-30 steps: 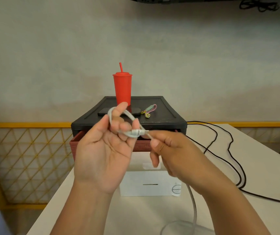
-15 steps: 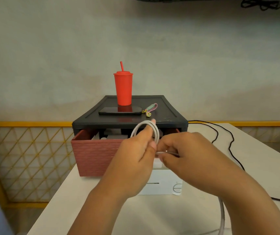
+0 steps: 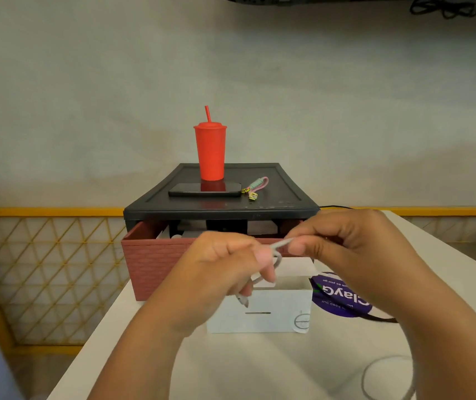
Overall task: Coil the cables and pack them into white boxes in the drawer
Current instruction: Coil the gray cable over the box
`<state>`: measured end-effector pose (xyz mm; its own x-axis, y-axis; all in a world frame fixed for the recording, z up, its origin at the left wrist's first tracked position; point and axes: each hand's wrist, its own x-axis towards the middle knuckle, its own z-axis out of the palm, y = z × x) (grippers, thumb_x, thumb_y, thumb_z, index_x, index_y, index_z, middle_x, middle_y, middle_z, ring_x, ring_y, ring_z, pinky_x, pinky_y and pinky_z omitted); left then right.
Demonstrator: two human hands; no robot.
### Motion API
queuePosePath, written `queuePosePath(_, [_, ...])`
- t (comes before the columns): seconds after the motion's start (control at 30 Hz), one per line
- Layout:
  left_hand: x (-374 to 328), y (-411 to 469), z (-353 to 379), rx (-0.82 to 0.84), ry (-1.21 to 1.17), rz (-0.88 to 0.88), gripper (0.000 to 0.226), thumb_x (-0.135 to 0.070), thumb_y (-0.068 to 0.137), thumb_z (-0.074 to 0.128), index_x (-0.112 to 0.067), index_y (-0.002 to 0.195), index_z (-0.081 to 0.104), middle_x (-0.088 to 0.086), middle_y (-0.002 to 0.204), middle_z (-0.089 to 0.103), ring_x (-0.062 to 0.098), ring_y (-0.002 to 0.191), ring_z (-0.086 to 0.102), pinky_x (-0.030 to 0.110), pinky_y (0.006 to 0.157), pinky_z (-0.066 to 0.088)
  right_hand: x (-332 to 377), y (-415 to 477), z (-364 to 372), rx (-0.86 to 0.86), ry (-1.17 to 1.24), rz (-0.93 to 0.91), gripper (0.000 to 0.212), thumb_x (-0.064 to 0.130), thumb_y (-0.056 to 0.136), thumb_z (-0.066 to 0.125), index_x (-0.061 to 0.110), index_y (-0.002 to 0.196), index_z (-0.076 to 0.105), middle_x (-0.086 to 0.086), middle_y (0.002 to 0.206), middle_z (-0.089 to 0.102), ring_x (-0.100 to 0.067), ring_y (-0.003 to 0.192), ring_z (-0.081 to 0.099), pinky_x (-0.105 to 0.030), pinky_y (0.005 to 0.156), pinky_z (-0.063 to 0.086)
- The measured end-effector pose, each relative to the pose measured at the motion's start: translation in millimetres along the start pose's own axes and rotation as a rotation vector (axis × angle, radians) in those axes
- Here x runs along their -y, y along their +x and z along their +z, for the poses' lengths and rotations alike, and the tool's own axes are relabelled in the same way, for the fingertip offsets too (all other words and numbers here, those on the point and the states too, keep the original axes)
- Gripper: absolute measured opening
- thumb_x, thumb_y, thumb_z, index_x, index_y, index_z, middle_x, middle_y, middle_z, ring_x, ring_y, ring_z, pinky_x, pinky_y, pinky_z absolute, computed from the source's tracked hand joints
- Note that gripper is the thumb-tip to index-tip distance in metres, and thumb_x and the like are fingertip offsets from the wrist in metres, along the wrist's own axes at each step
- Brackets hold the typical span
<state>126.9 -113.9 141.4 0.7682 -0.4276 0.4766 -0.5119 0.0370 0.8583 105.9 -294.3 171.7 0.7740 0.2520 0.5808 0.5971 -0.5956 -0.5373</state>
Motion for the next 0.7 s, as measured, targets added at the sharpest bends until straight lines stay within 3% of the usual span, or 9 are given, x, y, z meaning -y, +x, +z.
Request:
queuePosePath(0.07, [-2, 0, 0, -0.067, -0.317, 0.001, 0.022, -0.036, 0.067, 0.061, -0.019, 0.054, 0.068, -0.014, 0.036, 0.027, 0.002, 0.034, 0.03, 0.017, 0.048, 0.041, 0, 2, 5, -0.044, -0.021, -0.026, 0.013, 0.05, 0.079, 0.059, 0.04, 0.082, 0.066, 0.018, 0.068, 0.063, -0.002, 0.068, 0.057, -0.016, 0.06, 0.042])
queuePosePath(0.13, [1, 2, -1, -0.084, -0.623, 0.031, 0.019, -0.032, 0.068, 0.07, -0.013, 0.065, 0.072, -0.011, 0.04, 0.02, 0.002, 0.034, 0.024, 0.018, 0.047, 0.043, -1, 3, 11, -0.066, -0.124, -0.034, 0.023, 0.05, 0.086, 0.046, 0.034, 0.077, 0.061, 0.005, 0.068, 0.058, -0.01, 0.064, 0.05, -0.024, 0.057, 0.038])
queuePosePath(0.2, [6, 5, -5, 0.071, -0.911, 0.074, 0.033, -0.033, 0.082, 0.062, -0.003, 0.093, 0.072, -0.005, 0.045, 0.027, 0.006, 0.04, 0.028, 0.021, 0.057, 0.049, 1, 4, 18, -0.043, -0.191, -0.006, 0.027, 0.043, 0.094, 0.039, 0.034, 0.074, 0.054, -0.001, 0.062, 0.053, -0.014, 0.062, 0.048, -0.029, 0.056, 0.038])
queuePosePath(0.27, [7, 6, -9, 0.184, -1.086, 0.099, 0.043, -0.027, 0.095, 0.049, 0.007, 0.119, 0.057, 0.002, 0.053, 0.046, 0.01, 0.049, 0.045, 0.027, 0.074, 0.052, 4, 5, 23, 0.01, -0.192, 0.027, 0.023, 0.037, 0.096, 0.038, 0.028, 0.086, 0.057, 0.002, 0.065, 0.055, -0.013, 0.065, 0.051, -0.033, 0.06, 0.042])
queuePosePath(0.37, [10, 8, -11, 0.171, -1.161, 0.095, 0.054, -0.025, 0.099, 0.041, 0.013, 0.136, 0.033, 0.012, 0.07, 0.057, 0.021, 0.064, 0.056, 0.034, 0.091, 0.046, 10, 5, 28, 0.053, -0.214, 0.05, 0.022, 0.037, 0.096, 0.038, 0.024, 0.088, 0.054, 0.007, 0.068, 0.054, -0.011, 0.067, 0.05, -0.03, 0.058, 0.04])
queuePosePath(0.5, [12, 7, -12, 0.095, -1.163, 0.073, 0.063, -0.031, 0.101, 0.036, 0.009, 0.14, 0.007, 0.019, 0.087, 0.058, 0.027, 0.08, 0.057, 0.039, 0.107, 0.033, 16, 5, 27, 0.094, -0.281, 0.085, 0.022, 0.037, 0.096, 0.038, 0.029, 0.077, 0.046, 0.01, 0.062, 0.045, -0.007, 0.059, 0.042, -0.019, 0.048, 0.027])
queuePosePath(0.63, [11, 4, -14, -0.018, -1.092, 0.116, 0.061, -0.029, 0.1, 0.037, 0.011, 0.137, 0.011, 0.022, 0.097, 0.06, 0.029, 0.089, 0.06, 0.04, 0.114, 0.026, 19, 3, 28, 0.206, -0.25, 0.119, 0.028, 0.035, 0.097, 0.041, 0.027, 0.07, 0.046, 0.008, 0.061, 0.044, -0.006, 0.057, 0.042, -0.02, 0.049, 0.027])
queuePosePath(0.7, [7, 6, -10, -0.101, -1.021, 0.155, 0.06, -0.029, 0.095, 0.044, 0.012, 0.135, 0.025, 0.018, 0.096, 0.064, 0.025, 0.087, 0.063, 0.039, 0.108, 0.036, 19, 2, 32, 0.284, -0.203, 0.129, 0.027, 0.032, 0.096, 0.044, 0.022, 0.071, 0.049, 0.006, 0.063, 0.046, -0.009, 0.059, 0.045, -0.026, 0.054, 0.036])
